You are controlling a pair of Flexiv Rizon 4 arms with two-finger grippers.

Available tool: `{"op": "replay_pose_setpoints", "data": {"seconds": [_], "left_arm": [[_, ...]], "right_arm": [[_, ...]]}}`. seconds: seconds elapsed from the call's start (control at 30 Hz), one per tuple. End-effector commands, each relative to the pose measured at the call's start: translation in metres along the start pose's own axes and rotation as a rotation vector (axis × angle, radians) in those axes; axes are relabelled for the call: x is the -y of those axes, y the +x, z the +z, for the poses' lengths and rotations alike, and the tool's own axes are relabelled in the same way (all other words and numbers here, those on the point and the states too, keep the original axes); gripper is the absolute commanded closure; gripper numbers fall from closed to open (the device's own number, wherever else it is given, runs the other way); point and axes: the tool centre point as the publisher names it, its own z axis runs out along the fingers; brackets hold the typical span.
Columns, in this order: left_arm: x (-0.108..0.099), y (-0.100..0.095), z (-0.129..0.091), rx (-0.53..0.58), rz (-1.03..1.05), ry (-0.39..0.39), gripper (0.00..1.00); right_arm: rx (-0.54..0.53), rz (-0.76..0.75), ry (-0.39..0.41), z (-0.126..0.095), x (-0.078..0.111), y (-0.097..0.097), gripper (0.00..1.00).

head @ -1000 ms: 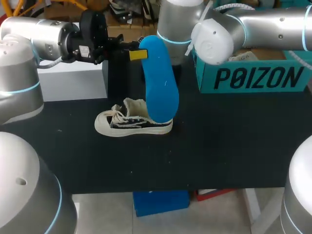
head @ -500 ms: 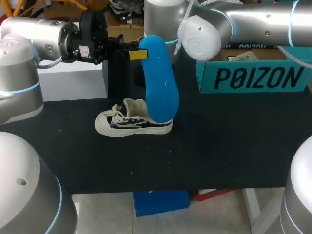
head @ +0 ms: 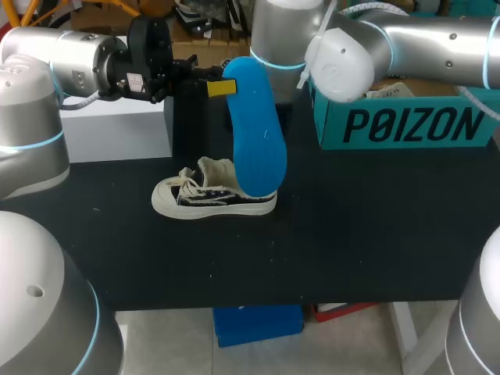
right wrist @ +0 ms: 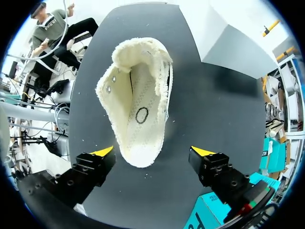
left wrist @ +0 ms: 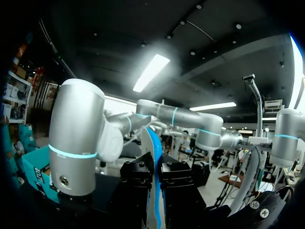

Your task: Take the shoe out of the shoebox, open the shoe tongue, remove and reinsert the insole, then place the shoe into the shoebox

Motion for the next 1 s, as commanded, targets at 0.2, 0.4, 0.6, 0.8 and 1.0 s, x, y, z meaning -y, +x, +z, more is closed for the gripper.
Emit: {"op": "replay_pose_setpoints", "data": {"seconds": [0.2,0.4,0.6,0.8,1.0], "left_arm": [[-0.001,0.000,0.001,0.003,0.002,0.001,1.00],[-0.001,0.000,0.001,0.003,0.002,0.001,1.00],[-0.001,0.000,0.001,0.003,0.002,0.001,1.00],[-0.001,0.000,0.001,0.003,0.002,0.001,1.00],[-0.001,0.000,0.001,0.003,0.002,0.001,1.00]], "right_arm": [[0.029,-0.013,-0.231,0.005,0.018,0.009,0.00],[0.045,-0.013,-0.328,0.008,0.022,0.011,0.00],[0.081,-0.023,-0.484,0.012,0.027,0.012,0.00],[0.100,-0.025,-0.572,0.019,0.028,0.013,0.00],[0.106,-0.025,-0.631,0.025,0.030,0.014,0.00]]}}
